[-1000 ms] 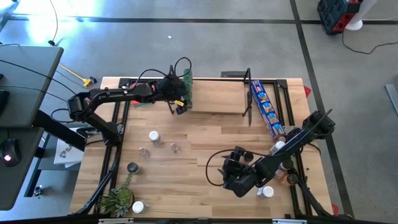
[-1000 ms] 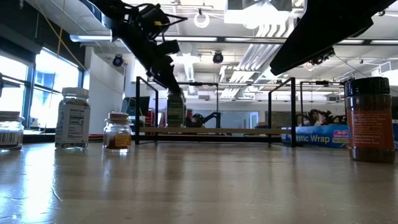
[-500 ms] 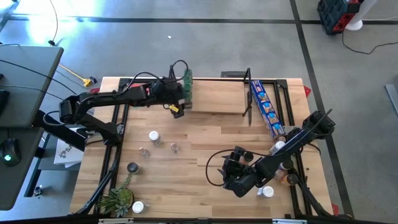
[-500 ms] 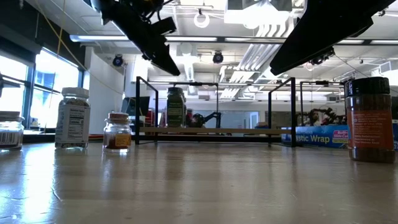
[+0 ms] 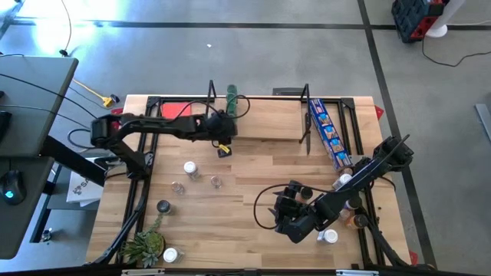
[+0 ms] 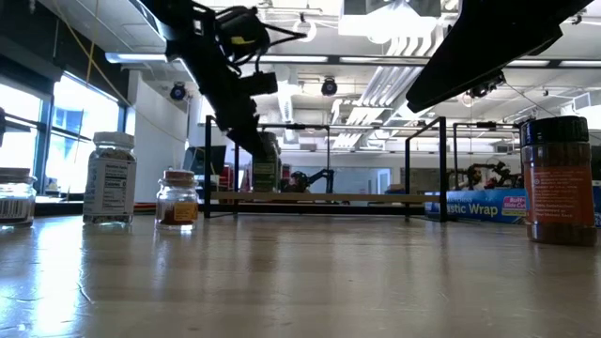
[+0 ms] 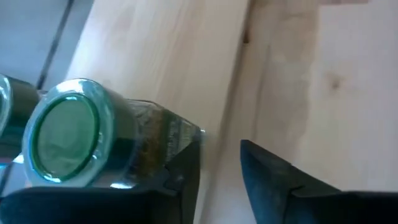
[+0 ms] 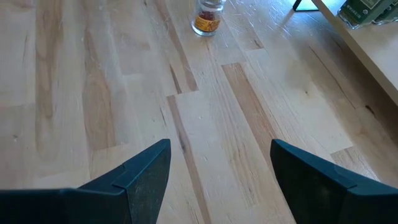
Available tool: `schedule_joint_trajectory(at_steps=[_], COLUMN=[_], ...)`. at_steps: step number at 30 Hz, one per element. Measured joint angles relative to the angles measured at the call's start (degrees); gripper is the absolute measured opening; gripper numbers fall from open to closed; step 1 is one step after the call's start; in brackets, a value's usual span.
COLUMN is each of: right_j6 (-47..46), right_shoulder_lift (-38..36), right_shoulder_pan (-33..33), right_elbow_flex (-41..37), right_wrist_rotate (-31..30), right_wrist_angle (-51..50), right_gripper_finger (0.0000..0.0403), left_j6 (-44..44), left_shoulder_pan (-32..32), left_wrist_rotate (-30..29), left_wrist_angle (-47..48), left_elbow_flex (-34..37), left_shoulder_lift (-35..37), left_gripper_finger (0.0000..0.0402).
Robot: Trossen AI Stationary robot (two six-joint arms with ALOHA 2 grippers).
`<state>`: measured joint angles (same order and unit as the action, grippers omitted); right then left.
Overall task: Shelf spices
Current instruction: Put the green seasoning bottle on the shelf aligned with the other green seasoning bottles, then put the center black seasoning bottle on the shelf
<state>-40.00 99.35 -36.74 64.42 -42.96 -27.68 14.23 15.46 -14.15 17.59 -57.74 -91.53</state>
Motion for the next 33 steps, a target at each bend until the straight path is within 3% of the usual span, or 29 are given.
schedule_joint_trajectory(at_steps=[20, 27, 33], right_j6=[0.1, 2.1, 3.5], right_shoulder_lift=[0.0, -0.3, -6.4], right_shoulder_pan=[0.0, -1.4, -4.3], right_elbow_flex=[0.0, 0.0, 0.0], right_wrist_rotate=[0.0, -0.1, 2.3], right_wrist_angle=[0.1, -0.9, -7.3], right_gripper_finger=[0.027, 0.027, 0.027], left_j6=[4.2, -3.6, -17.2], left_shoulder_pan=[0.0, -5.0, -15.6], left_wrist_rotate=[-5.0, -5.4, -10.9], left_wrist_angle=[-0.8, 4.6, 13.7], left_elbow_flex=[0.0, -0.5, -0.8], left_shoulder_lift=[-0.4, 3.1, 10.7], left_gripper_finger=[0.008, 0.008, 0.008])
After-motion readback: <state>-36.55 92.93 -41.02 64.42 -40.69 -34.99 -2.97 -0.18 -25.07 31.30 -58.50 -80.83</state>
